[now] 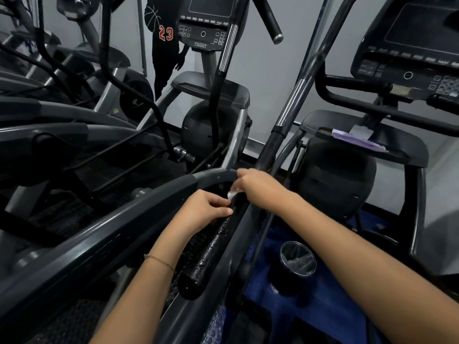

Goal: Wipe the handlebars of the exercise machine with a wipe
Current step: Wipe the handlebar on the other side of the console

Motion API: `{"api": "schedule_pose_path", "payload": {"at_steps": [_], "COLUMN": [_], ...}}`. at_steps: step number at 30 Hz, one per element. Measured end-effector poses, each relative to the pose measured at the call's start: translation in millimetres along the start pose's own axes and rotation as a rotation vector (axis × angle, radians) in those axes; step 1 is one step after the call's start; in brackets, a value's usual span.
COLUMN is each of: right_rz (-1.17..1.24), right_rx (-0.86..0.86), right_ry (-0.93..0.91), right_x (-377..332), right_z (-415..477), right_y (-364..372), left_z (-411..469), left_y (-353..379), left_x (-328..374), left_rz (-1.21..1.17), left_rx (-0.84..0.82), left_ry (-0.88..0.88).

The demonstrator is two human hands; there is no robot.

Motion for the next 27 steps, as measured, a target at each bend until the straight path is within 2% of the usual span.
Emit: {"api": "schedule_pose_path", "payload": {"at_steps": [2, 4, 7, 10, 12, 14, 16, 18, 20, 23, 27], "right_rz": [0.072, 0.153, 0.121, 0.107, 0.221, 0.419, 0.512, 0.428, 0.367, 0.476, 0.558], "right_rx": [0.028, 0.065, 0.063, 0.101, 0.222, 0.322, 0.353, 0.395, 0.411, 0.341, 0.44], "right_ry": [-0.028, 0.058, 0.141, 0.093, 0.092, 0.178, 0.282, 0.325, 0.275, 0.182, 0.348], "right_x": [2.0, 17.3, 22.8, 3.7, -2.3, 3.7, 11.5, 7.7, -0.7, -1.2, 13.6], "right_z": [-11.5, -12.7, -1.7, -11.0, -30.7, -40.9, -36.6, -33.1, -37.0, -49.0, -43.9], "right_y": [2.7, 1.7, 2.8, 9.4, 14.0, 15.3, 17.8, 19.9, 21.0, 26.8, 19.7], "left_z": [-3.1, -5.3, -6.5, -6.5, -6.1, -6.4, -6.6, -7.3, -8.1, -7.3, -6.4], "left_y": [-0.8, -1.5, -1.4, -0.7, -1.0, -1.3, -1.1, -0.6, -0.1, -0.2, 0.6], "left_x": [-1.7, -3.6, -6.1, -8.5, -8.3, -7.4, -7.2, -8.7, -10.2, -9.3, -9.4], "left_rz": [0.022, 0.046, 0.083, 0.077, 0.078, 0.08, 0.078, 0.063, 0.053, 0.06, 0.073], "left_rx": [0.005, 0.025, 0.064, 0.067, 0.056, 0.048, 0.042, 0.039, 0.04, 0.045, 0.048], "left_ry": [0.007, 0.015, 0.013, 0.01, 0.025, 0.036, 0.037, 0.033, 0.037, 0.042, 0.022]}}
Point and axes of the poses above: each hand's wrist, its own z-axis towards the middle knuckle, its own y-axis out of the palm, x = y × z, the point moved 5 cm from there along z, towards the middle knuckle, and after that the axes turned 5 degrees about -y, right-handed, at the moved point
